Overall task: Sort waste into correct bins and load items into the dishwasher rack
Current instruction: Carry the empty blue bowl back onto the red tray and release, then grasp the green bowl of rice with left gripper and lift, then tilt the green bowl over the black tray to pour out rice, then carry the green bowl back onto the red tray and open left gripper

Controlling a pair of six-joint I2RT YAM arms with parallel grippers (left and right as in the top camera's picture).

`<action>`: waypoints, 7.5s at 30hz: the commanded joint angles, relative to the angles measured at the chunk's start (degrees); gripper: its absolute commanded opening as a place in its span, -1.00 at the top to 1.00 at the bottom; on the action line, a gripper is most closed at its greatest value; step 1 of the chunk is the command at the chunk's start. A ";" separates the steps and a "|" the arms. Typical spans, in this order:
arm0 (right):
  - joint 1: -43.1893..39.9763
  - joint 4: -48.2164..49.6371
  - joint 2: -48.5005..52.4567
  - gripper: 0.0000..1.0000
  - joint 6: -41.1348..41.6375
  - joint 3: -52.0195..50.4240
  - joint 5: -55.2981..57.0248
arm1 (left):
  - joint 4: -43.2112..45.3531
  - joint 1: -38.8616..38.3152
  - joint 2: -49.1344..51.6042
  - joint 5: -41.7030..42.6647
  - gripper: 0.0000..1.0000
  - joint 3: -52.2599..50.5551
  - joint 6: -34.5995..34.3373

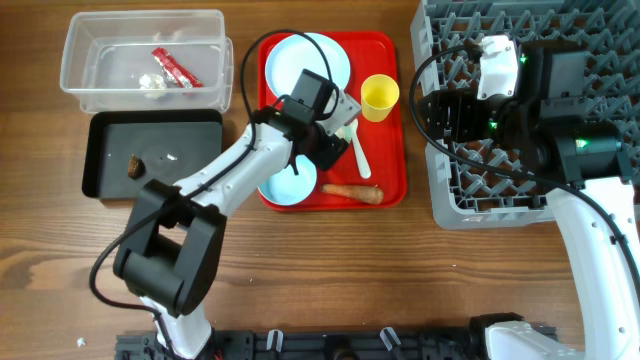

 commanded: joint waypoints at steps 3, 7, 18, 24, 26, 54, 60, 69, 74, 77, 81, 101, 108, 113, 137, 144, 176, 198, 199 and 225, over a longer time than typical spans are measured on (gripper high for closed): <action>0.39 0.31 1.20 -0.99 0.76 1.18 0.74 | 0.31 -0.85 3.39 -0.92 -0.22 0.70 1.42; 0.39 0.31 1.20 -1.00 0.76 1.18 0.76 | 0.26 -0.85 4.04 -0.92 -0.09 0.68 1.40; 0.39 0.13 1.20 -0.99 0.76 1.18 0.76 | 2.99 -0.94 4.07 -0.90 0.55 0.59 1.11; 0.39 0.17 1.20 -0.99 0.76 1.18 0.76 | 2.97 -0.94 4.11 -0.87 0.54 0.57 0.72; 0.39 0.17 1.20 -0.99 0.76 1.18 0.76 | 3.10 -0.94 4.39 -0.87 0.54 0.57 0.72; 0.39 0.13 1.20 -0.99 0.68 1.18 0.79 | 7.91 -0.90 0.59 -4.13 0.92 0.70 -10.95; 0.39 0.13 1.20 -0.99 0.66 1.18 0.79 | 7.89 -0.90 -2.25 -4.02 0.92 0.70 -21.92; 0.39 0.15 1.20 -0.99 0.61 1.18 1.14 | 1.38 4.07 -6.84 -6.93 0.92 0.70 -43.78; 0.39 0.33 1.22 -0.99 0.59 1.18 1.42 | -4.74 12.11 -9.20 -6.19 0.92 0.70 -49.92; 0.39 0.76 1.53 -0.99 0.61 1.18 1.40 | -5.07 15.58 -10.49 -3.96 0.92 0.70 -49.90; 0.37 0.57 1.86 -1.00 0.61 1.18 1.40 | -5.53 18.75 -12.33 -2.05 0.92 0.70 -49.90; 0.39 0.28 2.64 -0.99 0.66 1.18 1.38 | -18.18 45.42 -12.76 38.47 0.92 0.52 -27.32; 0.39 0.09 3.02 -0.99 0.81 1.18 1.36 | -15.58 54.25 -12.66 48.41 0.92 -3.48 -24.11; 0.39 0.24 3.02 -0.99 0.79 1.18 1.36 | -10.43 58.69 -12.37 53.83 0.92 -8.59 -24.13; 0.55 0.57 3.34 -0.99 2.27 1.18 0.94 | -1.20 61.70 -5.42 65.68 0.92 -13.53 -24.81; 0.55 0.31 3.34 -1.00 2.25 1.18 0.94 | -1.07 63.60 -4.94 70.86 0.92 -13.53 -26.51; 0.55 0.28 3.34 -0.99 2.32 1.18 0.92 | 0.17 69.64 -4.94 76.24 0.92 -13.53 -36.70; 0.55 0.22 3.34 -0.99 2.27 1.18 0.94 | -0.35 69.64 -5.11 82.60 0.92 -13.53 -44.02; 0.55 0.24 3.34 -0.99 2.29 1.18 0.94 | 0.20 69.64 -5.11 81.07 0.92 -13.53 -43.67; 0.55 0.37 3.34 -0.99 2.14 1.18 0.96 | 9.07 51.52 -15.19 73.46 0.92 -10.58 -46.18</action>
